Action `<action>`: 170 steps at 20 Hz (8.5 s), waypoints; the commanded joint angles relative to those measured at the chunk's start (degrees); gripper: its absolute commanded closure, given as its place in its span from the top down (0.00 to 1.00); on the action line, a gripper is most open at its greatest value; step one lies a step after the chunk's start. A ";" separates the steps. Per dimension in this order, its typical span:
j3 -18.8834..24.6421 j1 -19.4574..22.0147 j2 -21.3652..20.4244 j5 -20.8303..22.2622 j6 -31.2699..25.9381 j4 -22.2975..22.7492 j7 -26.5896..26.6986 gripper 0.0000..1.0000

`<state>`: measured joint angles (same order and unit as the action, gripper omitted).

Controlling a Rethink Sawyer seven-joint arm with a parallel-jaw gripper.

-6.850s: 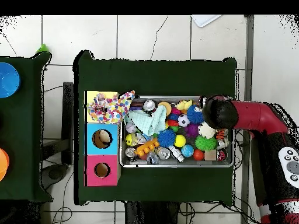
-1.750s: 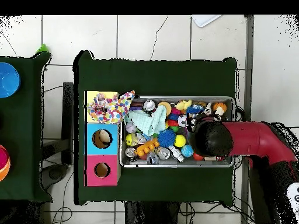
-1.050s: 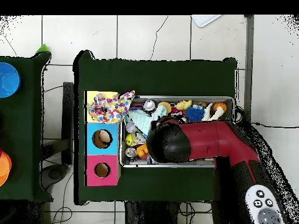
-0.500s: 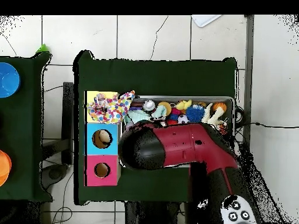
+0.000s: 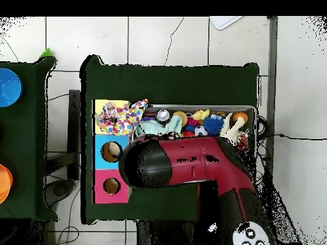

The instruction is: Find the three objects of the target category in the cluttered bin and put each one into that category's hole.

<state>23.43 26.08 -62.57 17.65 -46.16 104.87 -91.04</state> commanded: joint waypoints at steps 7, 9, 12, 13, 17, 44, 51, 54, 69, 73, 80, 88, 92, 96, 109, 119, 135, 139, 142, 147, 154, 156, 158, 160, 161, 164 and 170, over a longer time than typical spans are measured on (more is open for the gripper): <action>-2.96 -4.80 1.21 -3.76 -10.59 -4.49 -10.39 0.00; -3.31 -5.64 1.77 -3.73 -10.75 -5.58 -10.89 0.00; -3.70 -6.76 2.70 -4.12 -10.57 -6.92 -11.80 0.00; -3.94 -7.18 2.86 -4.28 -10.29 -7.02 -12.31 0.00; -4.75 -8.97 3.65 -5.16 -9.77 -8.09 -13.84 0.00; -9.41 -16.87 13.32 -9.80 -4.27 -19.32 -14.61 0.00; -9.87 -17.84 14.82 -11.58 0.63 -18.05 -15.41 0.00; -10.31 -18.62 15.29 -12.20 1.31 -18.38 -15.78 0.00; -14.09 -24.27 17.86 -15.18 -5.48 -27.23 -17.32 0.00; -14.93 -25.16 18.58 -16.16 -7.71 -29.72 -17.60 0.00; -15.60 -25.65 18.61 -18.18 -10.10 -31.69 -16.23 0.00; -15.48 -23.97 18.37 -19.44 -7.21 -29.04 -12.18 0.00; -15.26 -23.00 18.41 -19.72 -5.30 -27.57 -11.08 0.00; -15.15 -22.37 17.62 -19.84 -3.47 -25.09 -10.39 0.00; -13.09 -19.86 18.81 -20.08 5.43 -19.62 -9.28 0.00; -14.98 -21.44 19.08 -20.29 9.53 -15.49 -13.26 0.00; -16.62 -22.98 20.16 -22.58 18.56 -7.43 -16.21 0.00; -16.08 -22.39 20.74 -22.87 21.67 -5.55 -15.81 0.00; -15.88 -21.81 21.07 -22.84 23.64 -3.97 -15.23 0.00; -15.19 -20.28 21.14 -22.34 26.04 -1.04 -13.42 0.00; -16.26 -20.18 22.40 -21.43 27.89 -0.08 -12.49 0.00; -16.74 -20.47 22.75 -21.14 28.24 -0.13 -12.28 0.00; -17.12 -20.68 22.98 -20.98 28.35 -0.14 -12.13 0.00; -18.11 -21.31 23.65 -20.47 28.75 -0.66 -12.17 0.00; -18.35 -21.46 24.06 -20.21 29.13 -0.93 -12.03 0.00; -19.42 -22.02 25.70 -19.36 31.61 -1.80 -12.07 0.00; -20.24 -22.68 28.49 -20.04 34.80 -3.06 -12.50 0.00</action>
<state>4.17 3.24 -39.06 -3.47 -14.77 98.81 -92.12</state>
